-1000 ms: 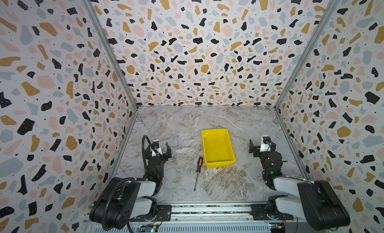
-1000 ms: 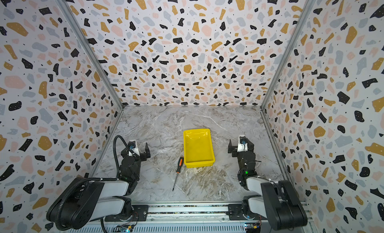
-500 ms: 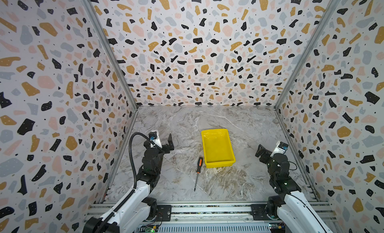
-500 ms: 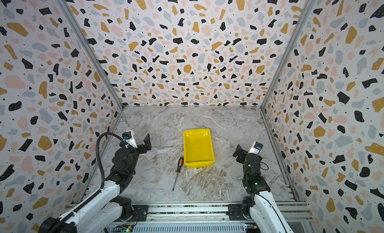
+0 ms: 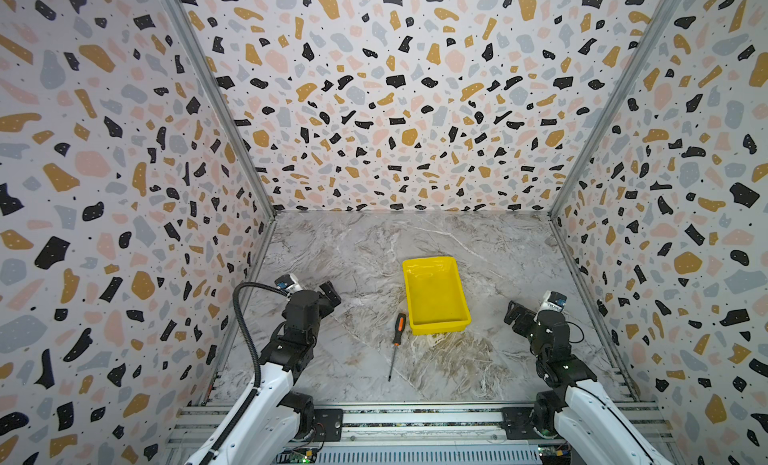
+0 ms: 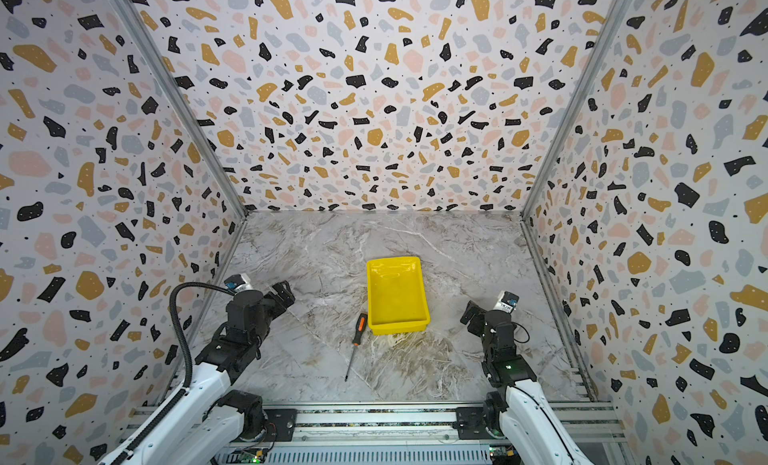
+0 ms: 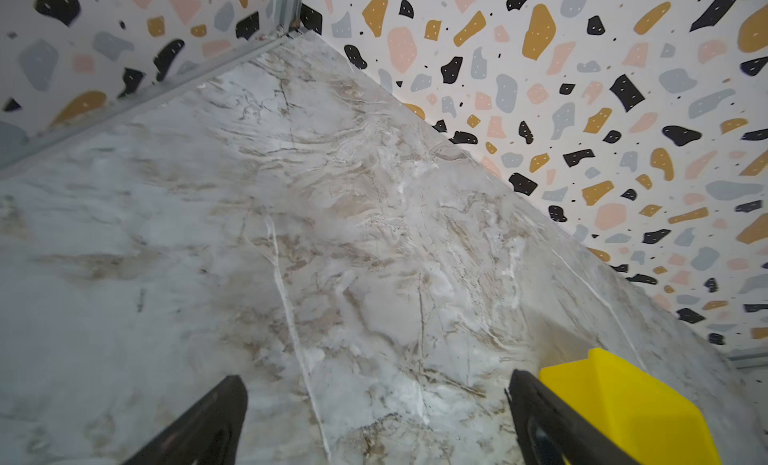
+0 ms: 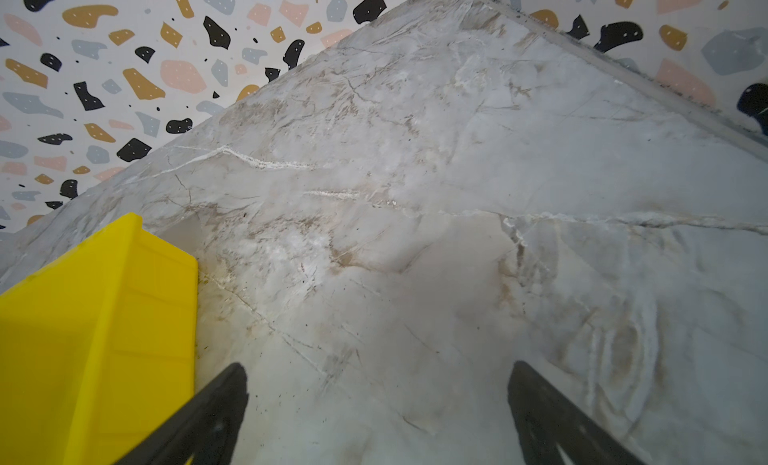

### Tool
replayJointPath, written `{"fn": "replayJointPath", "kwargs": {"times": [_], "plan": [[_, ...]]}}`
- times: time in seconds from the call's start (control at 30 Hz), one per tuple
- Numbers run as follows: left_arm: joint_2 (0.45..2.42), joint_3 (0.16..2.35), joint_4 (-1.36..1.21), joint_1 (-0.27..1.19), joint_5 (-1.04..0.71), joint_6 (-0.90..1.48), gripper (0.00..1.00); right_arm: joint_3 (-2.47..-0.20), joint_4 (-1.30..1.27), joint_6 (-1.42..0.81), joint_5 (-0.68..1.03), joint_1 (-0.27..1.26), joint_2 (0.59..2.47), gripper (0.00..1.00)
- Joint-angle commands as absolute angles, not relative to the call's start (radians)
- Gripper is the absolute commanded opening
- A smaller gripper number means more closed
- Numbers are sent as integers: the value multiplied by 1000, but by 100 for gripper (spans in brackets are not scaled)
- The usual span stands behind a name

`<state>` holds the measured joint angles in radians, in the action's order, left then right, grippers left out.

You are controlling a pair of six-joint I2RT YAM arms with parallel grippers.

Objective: Put the screwdriver in the bin
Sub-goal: 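Reach the left gripper down to the screwdriver handle beside the bin, then close the left gripper on the orange-black handle and lift the screwdriver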

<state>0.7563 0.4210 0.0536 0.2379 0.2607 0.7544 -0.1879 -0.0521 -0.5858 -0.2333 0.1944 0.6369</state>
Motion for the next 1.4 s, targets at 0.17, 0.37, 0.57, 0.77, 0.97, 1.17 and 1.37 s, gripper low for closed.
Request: {"fn": "replayJointPath", "kwargs": {"times": [0.17,0.37,0.57,0.77,0.97,1.17,1.37], "plan": [[757,284,-111,422,131,920,84,-212,-68,-597,-229,215,663,99],[831,231,-89,643,236,923,73,-215,-64,-598,-239,220,667,99],[901,212,-119,756,267,939,70,-208,-77,-598,-234,221,662,99],[1038,288,-129,826,286,939,60,-215,-79,-599,-228,222,687,99],[1152,323,-185,905,316,979,57,-215,-79,-600,-230,222,689,99],[1249,364,-216,948,325,995,56,-215,-81,-600,-230,224,689,99],[1316,430,-174,979,344,979,55,-215,-80,-600,-229,224,691,99]]}}
